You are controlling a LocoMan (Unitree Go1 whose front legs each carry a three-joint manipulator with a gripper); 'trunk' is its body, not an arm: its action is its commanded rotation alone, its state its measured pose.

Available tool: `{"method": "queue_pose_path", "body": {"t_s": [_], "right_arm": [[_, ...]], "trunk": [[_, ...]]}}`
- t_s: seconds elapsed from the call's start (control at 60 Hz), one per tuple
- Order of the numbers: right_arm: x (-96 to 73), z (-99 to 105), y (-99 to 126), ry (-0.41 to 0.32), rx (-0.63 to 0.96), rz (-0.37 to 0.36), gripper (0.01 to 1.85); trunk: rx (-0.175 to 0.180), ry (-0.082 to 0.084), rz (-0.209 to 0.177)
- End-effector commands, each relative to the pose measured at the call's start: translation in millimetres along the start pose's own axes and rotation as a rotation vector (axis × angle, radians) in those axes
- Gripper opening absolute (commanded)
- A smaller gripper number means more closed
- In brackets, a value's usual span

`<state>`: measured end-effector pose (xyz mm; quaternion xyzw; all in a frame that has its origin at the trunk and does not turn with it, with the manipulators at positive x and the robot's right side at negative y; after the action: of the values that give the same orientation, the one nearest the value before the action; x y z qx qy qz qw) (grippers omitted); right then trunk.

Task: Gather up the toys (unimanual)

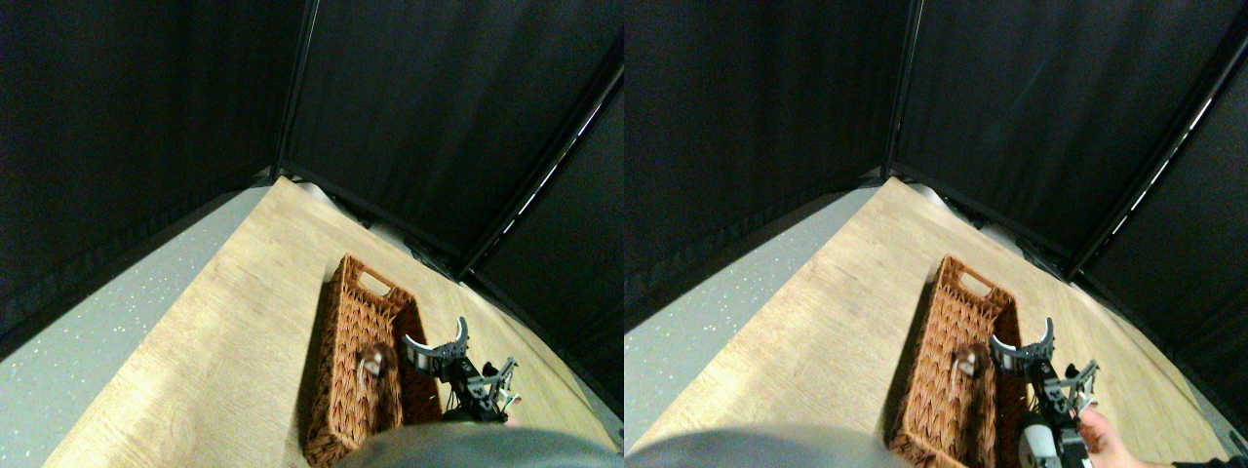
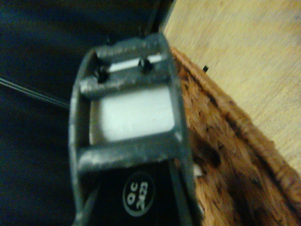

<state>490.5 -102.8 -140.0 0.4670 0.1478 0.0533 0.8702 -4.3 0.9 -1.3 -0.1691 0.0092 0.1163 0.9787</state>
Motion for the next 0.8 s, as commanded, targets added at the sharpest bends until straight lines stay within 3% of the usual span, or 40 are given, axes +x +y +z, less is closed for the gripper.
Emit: {"method": "queue_pose_path", "body": {"t_s": [0.017,0.267,0.3,0.45,0.5,0.567,0.8], "right_arm": [[-3.0,8,5,-0.033,0.018,0.044,1.01],[-4.3,46,-13,-0.138,-0.073,0.086,0.76],[-8.0,58,-18,-0.197,-0.039,0.073,0.68],[-24.8,91,-32,-0.325,-0.024,0.070,0.48],[-26.1,96,-34,-0.326,-0.026,0.074,0.47],[-36.7,113,-42,-0.386,-0.057,0.044,0.48],[-52.5,124,-74,-0.426,0.091,0.039,0.43]], "trunk": [[0.026,0.017,-0.002],[0.065,0.030,-0.044],[0.074,0.032,-0.054],[0.107,0.040,-0.093],[0.114,0.042,-0.100],[0.128,0.046,-0.113],[0.160,0.066,-0.136]]}}
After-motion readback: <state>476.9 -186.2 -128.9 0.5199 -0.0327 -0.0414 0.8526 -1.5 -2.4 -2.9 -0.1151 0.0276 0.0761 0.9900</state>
